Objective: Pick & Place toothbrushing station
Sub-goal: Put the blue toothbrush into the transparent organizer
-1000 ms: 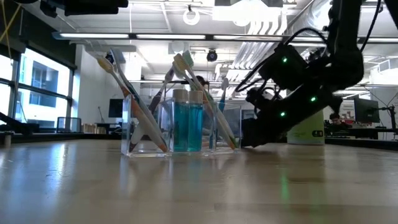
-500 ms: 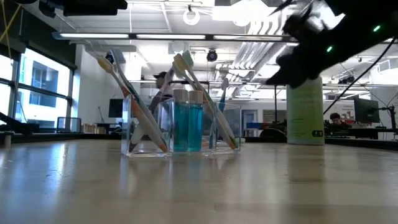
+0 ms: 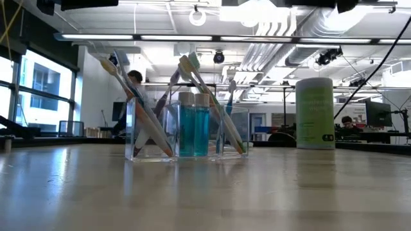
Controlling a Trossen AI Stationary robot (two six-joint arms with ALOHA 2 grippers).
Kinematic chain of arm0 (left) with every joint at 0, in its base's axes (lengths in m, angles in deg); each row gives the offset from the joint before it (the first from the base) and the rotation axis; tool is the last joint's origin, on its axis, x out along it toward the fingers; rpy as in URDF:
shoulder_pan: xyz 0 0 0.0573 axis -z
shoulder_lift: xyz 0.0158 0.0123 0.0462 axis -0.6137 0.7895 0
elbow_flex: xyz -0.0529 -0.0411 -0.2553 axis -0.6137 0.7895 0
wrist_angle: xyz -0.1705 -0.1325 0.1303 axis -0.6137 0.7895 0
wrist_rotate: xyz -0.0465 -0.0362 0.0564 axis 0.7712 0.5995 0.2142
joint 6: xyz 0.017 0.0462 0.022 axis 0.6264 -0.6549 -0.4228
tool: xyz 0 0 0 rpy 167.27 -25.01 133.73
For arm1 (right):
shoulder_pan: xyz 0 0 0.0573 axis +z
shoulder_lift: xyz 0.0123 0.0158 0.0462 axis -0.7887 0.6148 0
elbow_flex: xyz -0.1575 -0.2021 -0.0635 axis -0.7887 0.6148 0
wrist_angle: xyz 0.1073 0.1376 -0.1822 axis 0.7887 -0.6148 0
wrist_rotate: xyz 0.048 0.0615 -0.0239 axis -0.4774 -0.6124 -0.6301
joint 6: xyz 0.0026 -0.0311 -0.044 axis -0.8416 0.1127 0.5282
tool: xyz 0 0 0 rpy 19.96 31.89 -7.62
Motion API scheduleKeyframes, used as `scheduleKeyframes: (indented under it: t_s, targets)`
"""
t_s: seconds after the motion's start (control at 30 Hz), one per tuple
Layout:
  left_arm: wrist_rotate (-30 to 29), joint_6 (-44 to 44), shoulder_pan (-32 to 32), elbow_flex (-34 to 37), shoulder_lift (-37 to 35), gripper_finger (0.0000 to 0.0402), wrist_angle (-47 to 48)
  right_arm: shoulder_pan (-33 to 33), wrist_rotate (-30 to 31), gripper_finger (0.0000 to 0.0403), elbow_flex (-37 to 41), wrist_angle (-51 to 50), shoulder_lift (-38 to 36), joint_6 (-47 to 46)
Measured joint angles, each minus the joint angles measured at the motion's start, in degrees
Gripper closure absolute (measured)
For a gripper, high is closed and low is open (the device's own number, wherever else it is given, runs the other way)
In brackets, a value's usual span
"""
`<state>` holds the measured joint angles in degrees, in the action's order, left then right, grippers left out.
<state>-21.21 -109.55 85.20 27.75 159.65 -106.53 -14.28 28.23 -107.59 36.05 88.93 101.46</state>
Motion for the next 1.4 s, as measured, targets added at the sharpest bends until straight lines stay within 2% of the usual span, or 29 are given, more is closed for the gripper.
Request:
scheduleKeyframes:
  t_s: [0.23,0.3,0.43,0.53,0.73,0.93,1.03,1.2,1.4]
  targets:
    - [0.3,3.3,0.3,0.0,0.0,0.0218,0.0,2.2,-1.1,0.0398,-10.9,-0.8,6.1,16.0]
    - [0.3,4.2,0.3,0.0,0.0,0.0218,0.0,2.2,-5.0,0.0398,-14.3,-1.6,8.2,17.3]
    - [0.6,5.5,1.2,0.0,0.0,0.0218,-0.1,2.4,-17.7,0.0398,-20.0,-1.7,13.1,20.8]
    - [0.8,5.6,2.2,0.0,0.0,0.0218,-0.4,2.0,-21.8,0.0398,-24.5,-1.7,16.6,27.0]
    - [1.1,5.1,4.5,0.0,0.0,0.0218,-1.9,-0.3,-22.9,0.0397,-32.4,-1.7,22.3,43.3]
    - [0.9,3.8,7.0,0.0,0.0,0.0218,-4.5,-1.6,-19.4,0.0397,-35.9,-3.4,25.1,50.6]
    - [-2.9,0.5,8.6,0.0,0.0,0.0218,-8.3,-1.6,-14.4,0.0397,-35.9,-7.6,25.8,51.6]
    - [-3.9,-6.7,12.8,0.0,0.0,0.0218,-14.7,0.2,-13.3,0.0397,-35.9,-17.6,25.8,44.5]
    - [-4.1,-7.3,18.1,-0.1,-2.4,0.0218,-15.6,3.0,-12.4,0.0397,-35.9,-25.8,25.8,34.6]
